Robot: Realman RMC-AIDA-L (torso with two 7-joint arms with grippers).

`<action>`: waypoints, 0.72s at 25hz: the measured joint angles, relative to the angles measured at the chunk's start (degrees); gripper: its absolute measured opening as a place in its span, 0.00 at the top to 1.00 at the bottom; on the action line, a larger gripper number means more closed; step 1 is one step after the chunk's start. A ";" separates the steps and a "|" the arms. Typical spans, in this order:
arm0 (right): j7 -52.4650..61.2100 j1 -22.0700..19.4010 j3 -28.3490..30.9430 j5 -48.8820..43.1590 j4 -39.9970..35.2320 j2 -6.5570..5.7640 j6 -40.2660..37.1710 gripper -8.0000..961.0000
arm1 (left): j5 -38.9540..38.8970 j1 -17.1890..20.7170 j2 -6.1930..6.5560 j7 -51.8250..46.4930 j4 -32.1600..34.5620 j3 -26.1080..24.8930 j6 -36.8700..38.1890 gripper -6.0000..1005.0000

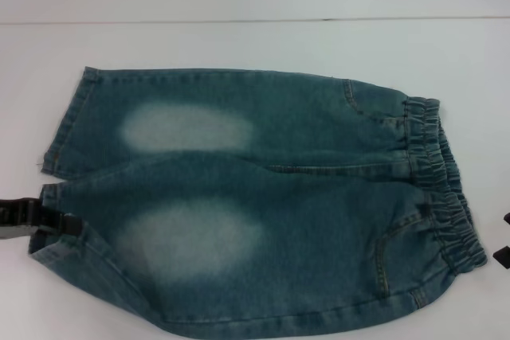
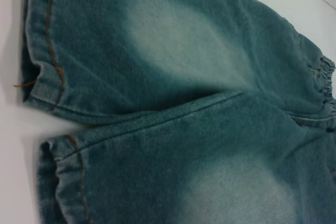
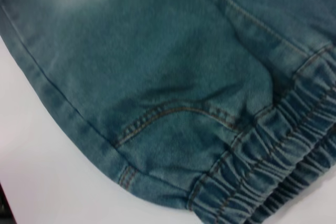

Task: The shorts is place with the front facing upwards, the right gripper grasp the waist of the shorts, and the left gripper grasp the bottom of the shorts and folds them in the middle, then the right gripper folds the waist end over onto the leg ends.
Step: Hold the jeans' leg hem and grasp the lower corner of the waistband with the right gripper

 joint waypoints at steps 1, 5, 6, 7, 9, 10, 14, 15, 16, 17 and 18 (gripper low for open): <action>0.00 0.32 -0.55 -0.39 0.63 0.04 0.35 0.11 | 0.00 0.00 -0.06 0.00 0.00 0.00 -0.05 0.96; 0.03 1.70 -3.19 -1.03 3.49 0.14 1.24 0.11 | 0.00 0.00 -0.21 0.00 0.00 0.00 -0.20 0.96; 0.05 2.02 -3.91 -1.07 4.04 0.19 1.30 0.11 | 0.00 -0.01 -0.21 0.00 -0.01 0.00 -0.18 0.96; 0.08 2.27 -4.52 -1.10 4.48 0.23 1.41 0.11 | 0.00 -0.05 -0.21 0.00 0.00 0.00 -0.15 0.96; 0.14 2.72 -5.57 -1.15 5.41 0.30 1.46 0.11 | -0.01 -0.11 -0.21 -0.02 0.00 0.00 -0.13 0.96; 0.15 2.96 -6.11 -1.16 5.94 0.32 1.47 0.11 | -0.04 -0.14 -0.23 -0.03 0.00 0.00 -0.12 0.96; 0.45 3.75 -7.37 -2.19 7.85 0.35 1.97 0.11 | -0.12 -0.12 -0.31 -0.01 0.00 0.00 -0.12 0.96; 0.49 3.88 -7.41 -2.47 8.14 0.39 2.10 0.11 | -0.20 -0.08 -0.31 0.00 0.00 0.00 -0.15 0.96; 0.51 4.00 -7.42 -2.67 8.38 0.44 2.25 0.11 | -0.31 -0.05 -0.31 0.00 0.00 0.00 -0.19 0.96; 0.51 4.07 -7.47 -2.74 8.62 0.47 2.41 0.11 | -0.41 -0.04 -0.31 0.00 0.00 0.00 -0.20 0.96; 0.51 4.16 -7.53 -2.78 8.84 0.52 2.56 0.11 | -0.50 -0.04 -0.31 0.00 0.00 0.00 -0.20 0.96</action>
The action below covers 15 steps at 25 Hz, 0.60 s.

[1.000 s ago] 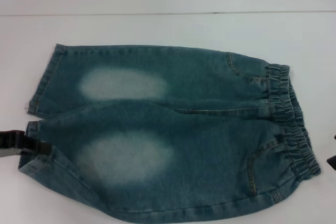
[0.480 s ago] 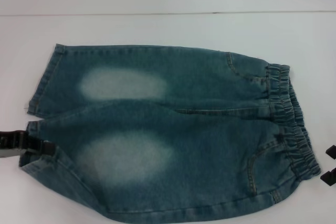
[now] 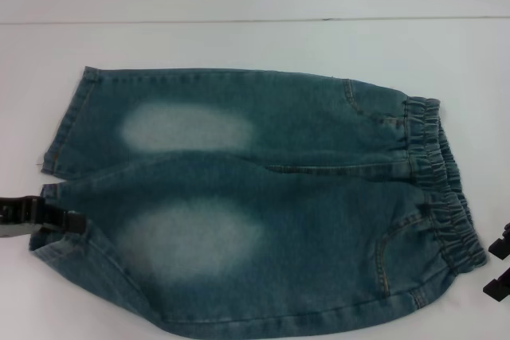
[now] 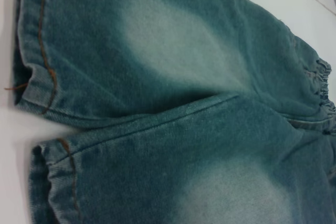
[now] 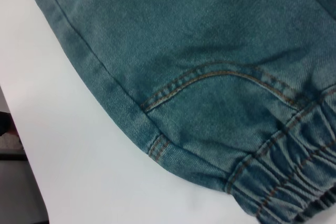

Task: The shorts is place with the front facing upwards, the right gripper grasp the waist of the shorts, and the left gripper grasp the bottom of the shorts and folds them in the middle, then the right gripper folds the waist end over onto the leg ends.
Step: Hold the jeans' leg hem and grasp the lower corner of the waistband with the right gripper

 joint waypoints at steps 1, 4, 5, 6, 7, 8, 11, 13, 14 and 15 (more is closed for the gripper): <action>0.00 0.03 -0.07 -0.01 0.16 0.04 0.14 0.11 | -0.02 0.01 0.00 0.00 0.00 0.00 0.00 0.96; -0.20 0.12 -0.18 -0.03 0.45 0.40 0.45 0.11 | -0.03 0.03 0.01 0.00 0.00 0.00 0.00 0.96; -0.31 0.12 -0.18 -0.04 0.46 0.54 0.53 0.11 | -0.03 0.03 0.01 0.00 0.00 0.00 0.00 0.96; -0.42 0.11 -0.19 -0.04 0.49 0.72 0.64 0.11 | -0.03 0.04 0.00 0.00 0.00 0.00 0.00 0.96; -0.49 0.07 -0.20 -0.03 0.50 0.86 0.84 0.11 | -0.03 0.05 -0.04 0.00 0.00 0.00 0.00 0.96; -0.57 0.02 -0.20 0.00 0.50 0.97 0.97 0.11 | -0.03 0.05 -0.04 0.00 0.00 0.00 0.00 0.96; -1.10 -0.08 0.13 0.33 0.51 1.21 1.46 0.11 | -0.03 0.06 -0.13 0.00 0.00 0.00 -0.01 0.96; -1.30 -0.14 0.39 0.80 0.52 1.26 1.63 0.11 | -0.03 0.06 -0.16 0.01 0.00 0.01 -0.01 0.96; -1.47 -0.18 0.54 1.09 0.51 1.26 1.65 0.11 | -0.03 0.07 -0.17 0.04 0.00 0.05 -0.02 0.96; -1.72 -0.27 0.71 1.56 0.51 1.26 1.65 0.11 | -0.03 0.09 -0.19 0.05 0.00 0.11 -0.02 0.96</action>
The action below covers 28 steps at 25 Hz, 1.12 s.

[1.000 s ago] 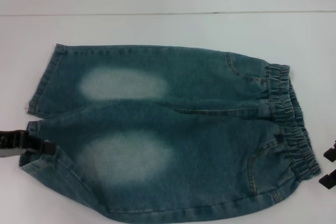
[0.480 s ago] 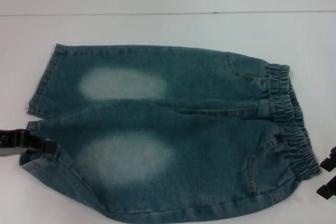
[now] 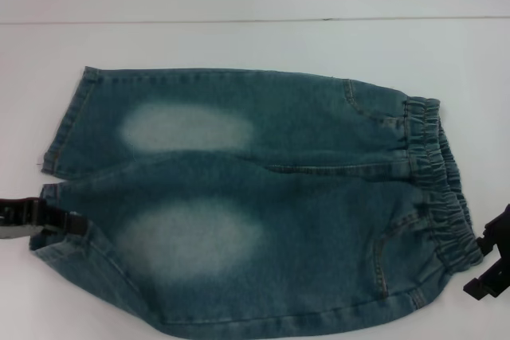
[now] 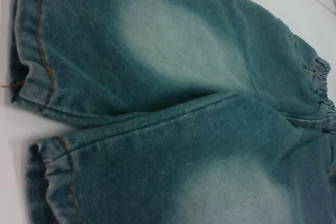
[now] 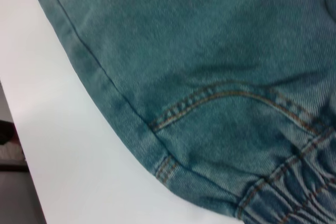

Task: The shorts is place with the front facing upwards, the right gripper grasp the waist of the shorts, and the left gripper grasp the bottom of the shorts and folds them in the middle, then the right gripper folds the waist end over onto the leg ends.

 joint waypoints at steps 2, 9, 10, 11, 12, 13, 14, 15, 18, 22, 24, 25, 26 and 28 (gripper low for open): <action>-0.59 -0.15 0.36 0.74 0.00 0.01 -0.06 0.11 | 0.00 0.06 -0.06 0.04 0.00 0.06 0.00 0.96; -2.10 -0.39 1.79 1.15 -0.13 0.02 -0.41 0.20 | 0.01 0.47 -0.34 0.46 0.00 -0.07 0.09 0.96; -2.29 -0.40 2.11 1.16 -0.19 0.02 -0.47 0.22 | 0.01 0.50 -0.34 0.48 0.00 -0.07 0.12 0.96; -2.40 -0.41 2.40 1.17 -0.21 0.02 -0.52 0.23 | 0.01 0.55 -0.34 0.51 0.00 -0.08 0.16 0.96; -2.48 -0.41 2.69 1.18 -0.22 0.02 -0.59 0.27 | 0.01 0.58 -0.34 0.53 0.00 -0.09 0.21 0.96; -2.51 -0.45 2.85 1.18 -0.23 0.02 -0.64 0.31 | 0.01 0.61 -0.35 0.54 0.00 -0.10 0.29 0.96; -2.55 -0.53 2.94 1.19 -0.28 0.02 -0.71 0.35 | 0.01 0.61 -0.38 0.55 0.00 -0.10 0.34 0.96; -2.57 -0.67 2.96 1.20 -0.41 0.02 -0.74 0.39 | 0.01 0.61 -0.39 0.55 0.00 -0.11 0.38 0.96; -2.59 -0.99 2.97 1.21 -0.61 0.02 -0.79 0.52 | 0.01 0.61 -0.41 0.56 0.00 -0.11 0.42 0.96; -2.90 -1.11 3.09 1.22 -0.62 0.02 -0.81 0.69 | 0.00 0.60 -0.53 0.56 0.00 -0.11 0.44 0.96; -3.10 -1.11 3.14 1.22 -0.62 0.02 -0.80 0.73 | -0.01 0.59 -0.58 0.57 0.00 -0.11 0.44 0.96; -3.16 -1.11 3.14 1.22 -0.62 0.02 -0.76 0.76 | -0.03 0.59 -0.61 0.56 0.00 -0.11 0.44 0.96; -3.18 -1.11 3.14 1.22 -0.62 0.02 -0.64 0.78 | -0.07 0.58 -0.62 0.56 0.00 -0.11 0.44 0.96; -3.22 -1.11 3.14 1.22 -0.56 0.02 -0.39 0.82 | -0.10 0.58 -0.62 0.56 0.00 -0.11 0.44 0.96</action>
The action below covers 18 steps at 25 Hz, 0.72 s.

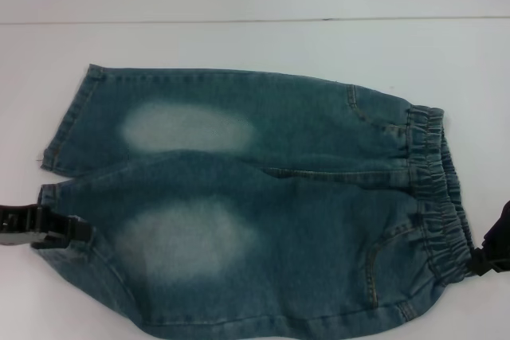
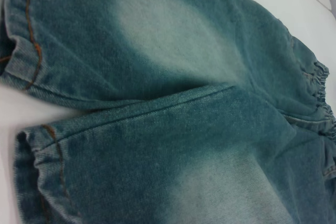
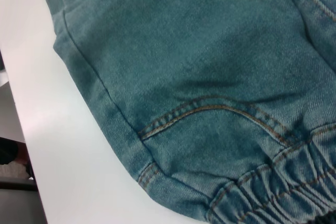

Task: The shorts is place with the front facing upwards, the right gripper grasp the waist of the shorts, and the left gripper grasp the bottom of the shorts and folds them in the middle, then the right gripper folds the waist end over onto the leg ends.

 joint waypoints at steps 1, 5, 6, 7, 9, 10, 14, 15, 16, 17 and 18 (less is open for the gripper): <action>-0.02 0.00 0.00 0.00 0.03 0.00 0.05 0.84 | -0.01 0.00 0.00 0.00 0.00 0.00 0.00 0.96; -0.38 -0.04 0.38 0.00 0.29 0.00 0.35 0.93 | -0.03 -0.07 0.01 0.00 0.00 0.00 0.00 0.96; -0.57 -0.04 0.66 0.00 0.35 0.00 0.39 0.94 | -0.06 -0.11 0.01 0.00 0.00 0.00 0.00 0.96; -0.80 -0.07 1.10 0.00 0.40 0.00 0.40 0.95 | -0.13 -0.13 0.01 0.00 0.00 0.00 0.00 0.96; -1.68 -0.18 2.56 0.05 0.41 0.00 0.18 0.96 | -0.81 -0.16 0.09 0.04 0.00 -0.01 0.03 0.96; -2.32 -0.27 3.51 0.25 0.42 -0.03 -0.19 0.97 | -1.71 -0.15 0.18 0.08 0.00 -0.03 0.16 0.96; -6.27 -1.20 10.45 4.56 1.57 -1.43 -3.00 0.97 | -6.22 0.33 1.17 0.09 -0.39 -0.14 0.54 0.96; -6.97 -1.64 12.07 6.06 2.74 -2.12 -2.83 0.97 | -7.38 0.36 1.52 0.09 -0.86 -0.62 0.45 0.96; -7.57 -2.05 13.26 7.39 3.97 -2.64 -2.32 0.97 | -7.89 0.36 1.67 0.11 -1.14 -1.03 0.35 0.96; -8.20 -2.47 14.41 8.54 5.32 -3.21 -1.37 0.97 | -8.77 0.28 1.88 0.14 -1.62 -2.16 -0.12 0.96; -8.87 -3.06 16.03 10.18 7.10 -3.80 -0.17 0.97 | -8.77 0.28 1.88 0.14 -1.62 -2.16 -0.12 0.96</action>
